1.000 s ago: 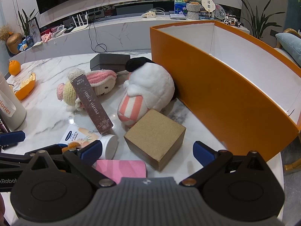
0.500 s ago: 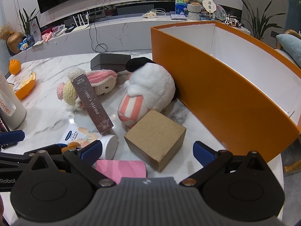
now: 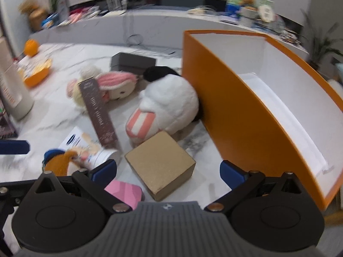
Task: Organize objects
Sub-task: 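Grasp the blue-clad teddy bear plush with the left gripper, then grasp the small brown cardboard box with the right gripper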
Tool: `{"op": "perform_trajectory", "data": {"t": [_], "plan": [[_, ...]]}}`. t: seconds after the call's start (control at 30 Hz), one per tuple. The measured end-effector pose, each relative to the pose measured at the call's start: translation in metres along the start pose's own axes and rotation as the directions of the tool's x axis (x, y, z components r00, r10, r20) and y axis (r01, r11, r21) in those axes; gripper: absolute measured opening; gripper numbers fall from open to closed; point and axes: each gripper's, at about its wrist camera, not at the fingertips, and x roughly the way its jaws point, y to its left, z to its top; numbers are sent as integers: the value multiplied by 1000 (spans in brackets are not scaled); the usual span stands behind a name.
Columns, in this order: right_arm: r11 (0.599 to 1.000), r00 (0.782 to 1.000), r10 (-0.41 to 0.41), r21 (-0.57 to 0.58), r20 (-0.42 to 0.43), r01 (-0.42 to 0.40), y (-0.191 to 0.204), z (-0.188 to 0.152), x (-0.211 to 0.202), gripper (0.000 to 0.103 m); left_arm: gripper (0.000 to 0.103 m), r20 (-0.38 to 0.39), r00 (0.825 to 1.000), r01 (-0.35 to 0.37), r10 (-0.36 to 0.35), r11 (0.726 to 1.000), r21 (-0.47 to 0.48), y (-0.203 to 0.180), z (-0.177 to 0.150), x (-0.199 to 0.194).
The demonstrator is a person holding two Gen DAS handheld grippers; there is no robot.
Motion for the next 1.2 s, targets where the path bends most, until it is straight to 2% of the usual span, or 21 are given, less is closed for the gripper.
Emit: {"op": "perform_trajectory", "data": {"t": [0.1, 0.17, 0.3, 0.43, 1.03, 1.2], "plan": [[991, 997, 56, -117, -45, -61, 3, 4, 1, 102, 103, -43, 998, 36, -40, 996, -84, 6, -3, 6], [979, 995, 74, -184, -64, -85, 7, 6, 3, 102, 98, -63, 996, 60, -69, 989, -135, 12, -6, 11], [966, 992, 82, -236, -99, -103, 12, 6, 10, 102, 95, -77, 994, 58, -71, 986, -156, 16, -10, 17], [953, 990, 83, -280, -118, -113, 19, 6, 16, 95, 95, -69, 995, 63, -75, 985, -163, 18, -11, 19], [934, 988, 74, -338, -139, -117, 16, 15, 30, 94, 94, -56, 996, 62, -71, 987, -145, 21, -12, 27], [940, 985, 69, -321, -159, -118, 8, 17, 37, 88, 93, -79, 994, 68, -81, 985, -157, 23, -9, 28]]}}
